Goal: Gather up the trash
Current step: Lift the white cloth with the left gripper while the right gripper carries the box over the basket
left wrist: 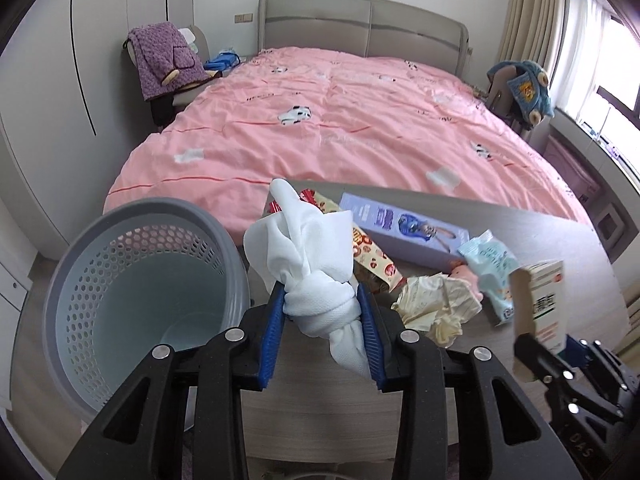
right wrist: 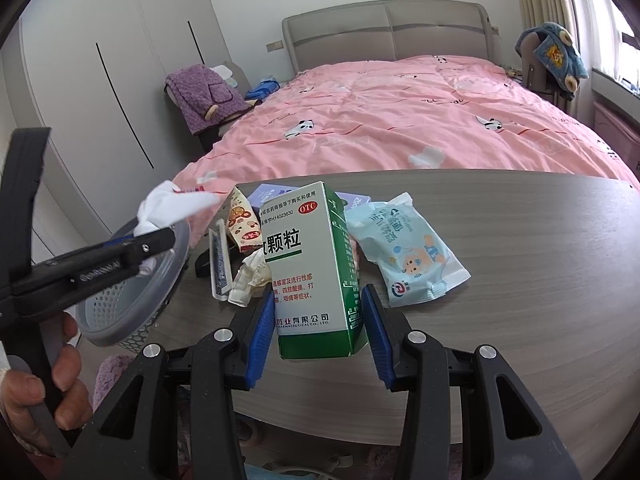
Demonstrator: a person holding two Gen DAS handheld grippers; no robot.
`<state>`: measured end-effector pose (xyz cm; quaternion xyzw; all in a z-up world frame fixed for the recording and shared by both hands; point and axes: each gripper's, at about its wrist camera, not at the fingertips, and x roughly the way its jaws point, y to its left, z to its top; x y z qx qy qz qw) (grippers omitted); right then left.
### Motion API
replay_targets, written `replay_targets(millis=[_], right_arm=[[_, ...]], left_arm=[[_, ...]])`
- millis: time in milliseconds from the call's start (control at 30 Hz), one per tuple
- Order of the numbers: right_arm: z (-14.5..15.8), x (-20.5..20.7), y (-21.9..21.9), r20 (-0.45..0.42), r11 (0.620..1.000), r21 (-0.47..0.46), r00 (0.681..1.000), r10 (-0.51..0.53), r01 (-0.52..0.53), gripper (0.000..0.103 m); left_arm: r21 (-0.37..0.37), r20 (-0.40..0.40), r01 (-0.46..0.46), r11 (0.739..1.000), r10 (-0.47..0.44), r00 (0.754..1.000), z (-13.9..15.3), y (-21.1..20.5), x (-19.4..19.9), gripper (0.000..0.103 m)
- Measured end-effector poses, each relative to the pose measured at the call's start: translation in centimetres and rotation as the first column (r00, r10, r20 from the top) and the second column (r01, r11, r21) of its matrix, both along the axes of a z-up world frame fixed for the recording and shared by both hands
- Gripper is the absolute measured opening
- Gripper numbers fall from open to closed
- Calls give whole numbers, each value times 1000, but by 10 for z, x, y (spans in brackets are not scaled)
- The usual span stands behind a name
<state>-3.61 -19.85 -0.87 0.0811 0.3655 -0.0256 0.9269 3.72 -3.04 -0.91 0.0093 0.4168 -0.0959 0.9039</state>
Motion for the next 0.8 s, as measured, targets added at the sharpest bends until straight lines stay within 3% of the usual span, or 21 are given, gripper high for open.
replay_targets(millis=[400, 467, 567, 633, 733, 800], right_arm=[[11, 36, 54, 7, 994, -12, 994, 110, -110, 42], [13, 40, 59, 11, 993, -12, 993, 116, -116, 42], [17, 42, 62, 18, 994, -17, 994, 111, -111, 42], [18, 41, 59, 16, 995, -26, 995, 100, -100, 42], [20, 38, 51, 17, 996, -39, 997, 75, -74, 42], [20, 36, 45, 18, 997, -40, 998, 62, -61, 42]], left_arm=[[-28, 40, -73, 997, 74, 996, 14, 63, -5, 35], [-24, 24, -55, 998, 56, 998, 11, 65, -3, 35], [-84, -62, 36, 996, -41, 997, 4, 61, 4, 35], [-74, -96, 93, 993, -100, 990, -2, 50, 6, 35], [-74, -113, 113, 991, -121, 986, -9, 44, 8, 35], [-121, -158, 121, 985, -140, 978, -14, 39, 10, 35]])
